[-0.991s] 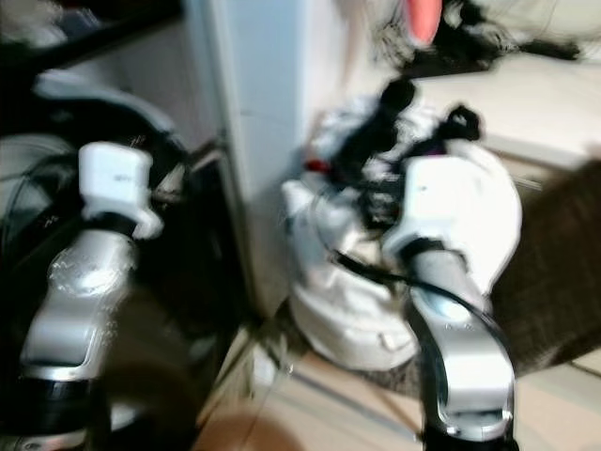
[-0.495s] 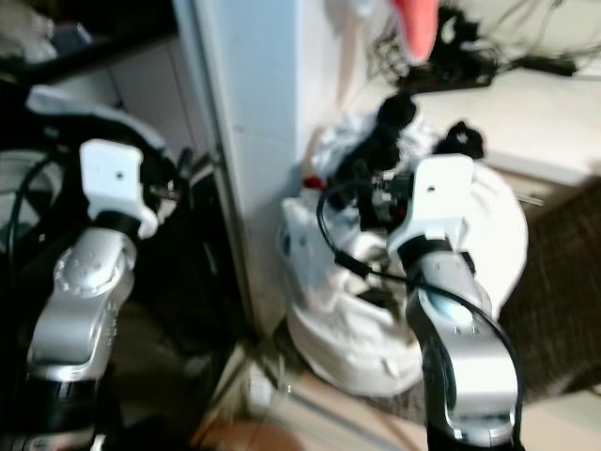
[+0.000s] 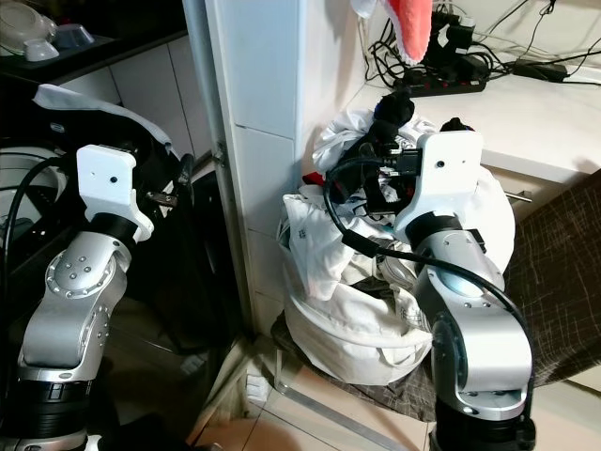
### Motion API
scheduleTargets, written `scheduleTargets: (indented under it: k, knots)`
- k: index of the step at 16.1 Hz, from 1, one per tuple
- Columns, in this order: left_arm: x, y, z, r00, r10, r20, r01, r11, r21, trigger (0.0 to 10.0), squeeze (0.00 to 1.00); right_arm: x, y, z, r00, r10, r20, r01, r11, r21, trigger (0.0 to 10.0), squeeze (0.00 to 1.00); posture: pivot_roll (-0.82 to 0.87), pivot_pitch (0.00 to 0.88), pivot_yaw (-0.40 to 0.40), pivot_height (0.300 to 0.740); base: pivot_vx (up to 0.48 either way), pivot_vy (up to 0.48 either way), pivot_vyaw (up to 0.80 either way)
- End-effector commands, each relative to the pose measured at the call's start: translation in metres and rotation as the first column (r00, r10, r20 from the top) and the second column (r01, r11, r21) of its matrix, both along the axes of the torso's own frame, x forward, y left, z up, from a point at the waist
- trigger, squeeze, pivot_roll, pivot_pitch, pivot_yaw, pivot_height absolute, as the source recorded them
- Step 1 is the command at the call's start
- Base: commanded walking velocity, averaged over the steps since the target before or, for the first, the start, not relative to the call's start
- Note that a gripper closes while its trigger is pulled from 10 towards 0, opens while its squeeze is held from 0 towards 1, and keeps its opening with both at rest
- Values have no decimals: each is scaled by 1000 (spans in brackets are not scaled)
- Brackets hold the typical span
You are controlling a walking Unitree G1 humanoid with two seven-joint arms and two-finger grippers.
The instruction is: Clothes washing
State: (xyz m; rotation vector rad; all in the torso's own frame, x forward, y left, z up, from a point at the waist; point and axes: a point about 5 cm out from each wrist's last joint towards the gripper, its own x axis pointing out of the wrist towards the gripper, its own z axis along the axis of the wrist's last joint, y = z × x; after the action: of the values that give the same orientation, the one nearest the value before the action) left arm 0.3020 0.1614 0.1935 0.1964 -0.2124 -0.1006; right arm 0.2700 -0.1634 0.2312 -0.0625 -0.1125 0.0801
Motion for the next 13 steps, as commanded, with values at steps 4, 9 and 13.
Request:
scheduleTargets:
  k: [4, 9, 13]
  knots:
    - [0, -6, 8, 999, -4, 33, 4, 1000, 1, 10000, 0, 2, 5, 1, 998, 56, 0, -56, 997, -56, 10000, 1000, -23, 0, 1, 740, 0, 0, 0]
    - [2, -7, 11, 999, -25, 38, 24, 999, 40, 10000, 0, 1, 2, -3, 1000, -19, 18, 20, 998, -60, 10000, 0, -23, 0, 16, 740, 0, 0, 0]
    - [5, -13, 11, 998, -47, 37, 45, 998, 47, 10000, 0, -4, 4, -7, 999, -35, 21, 36, 998, -45, 10000, 0, -40, 0, 42, 740, 0, 311, 0]
